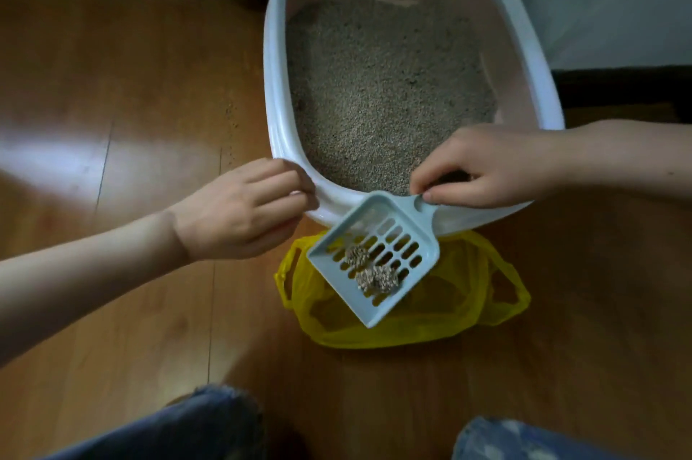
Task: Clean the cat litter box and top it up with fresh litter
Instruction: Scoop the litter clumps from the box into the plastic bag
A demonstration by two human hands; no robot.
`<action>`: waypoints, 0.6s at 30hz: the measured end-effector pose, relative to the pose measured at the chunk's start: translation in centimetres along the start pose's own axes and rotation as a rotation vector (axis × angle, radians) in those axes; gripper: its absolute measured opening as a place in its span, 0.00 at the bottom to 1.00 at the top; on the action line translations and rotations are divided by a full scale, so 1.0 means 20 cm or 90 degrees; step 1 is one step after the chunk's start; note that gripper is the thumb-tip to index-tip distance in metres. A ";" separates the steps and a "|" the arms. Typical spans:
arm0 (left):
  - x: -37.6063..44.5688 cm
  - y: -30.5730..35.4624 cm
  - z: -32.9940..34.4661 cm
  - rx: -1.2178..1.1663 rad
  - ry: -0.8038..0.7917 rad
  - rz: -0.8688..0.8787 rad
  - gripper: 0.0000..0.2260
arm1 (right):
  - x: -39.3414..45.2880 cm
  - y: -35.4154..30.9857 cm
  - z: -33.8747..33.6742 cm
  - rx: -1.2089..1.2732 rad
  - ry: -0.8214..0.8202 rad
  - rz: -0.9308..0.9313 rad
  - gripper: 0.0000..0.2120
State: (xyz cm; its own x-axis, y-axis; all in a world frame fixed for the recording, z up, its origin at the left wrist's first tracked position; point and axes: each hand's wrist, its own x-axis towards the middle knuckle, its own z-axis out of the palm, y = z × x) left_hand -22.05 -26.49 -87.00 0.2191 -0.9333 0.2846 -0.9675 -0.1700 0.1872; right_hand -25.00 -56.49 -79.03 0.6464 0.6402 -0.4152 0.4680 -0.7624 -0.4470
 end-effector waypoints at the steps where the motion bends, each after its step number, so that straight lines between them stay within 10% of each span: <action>1: -0.02 0.03 0.02 -0.019 -0.006 0.008 0.09 | 0.00 -0.01 0.02 -0.023 -0.010 -0.010 0.10; 8: -0.13 0.16 0.23 -0.060 -0.256 0.070 0.21 | -0.03 -0.03 0.09 -0.170 -0.070 -0.037 0.10; 18: -0.14 0.19 0.28 -0.026 -0.306 0.098 0.15 | -0.01 -0.17 0.12 -0.342 -0.192 0.105 0.16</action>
State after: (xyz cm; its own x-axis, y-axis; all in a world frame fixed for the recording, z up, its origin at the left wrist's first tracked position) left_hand -26.99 -26.39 -92.37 -0.0175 -0.9882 -0.1523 -0.9762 -0.0161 0.2164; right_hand -28.18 -53.72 -79.43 0.5742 0.4489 -0.6847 0.6639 -0.7447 0.0686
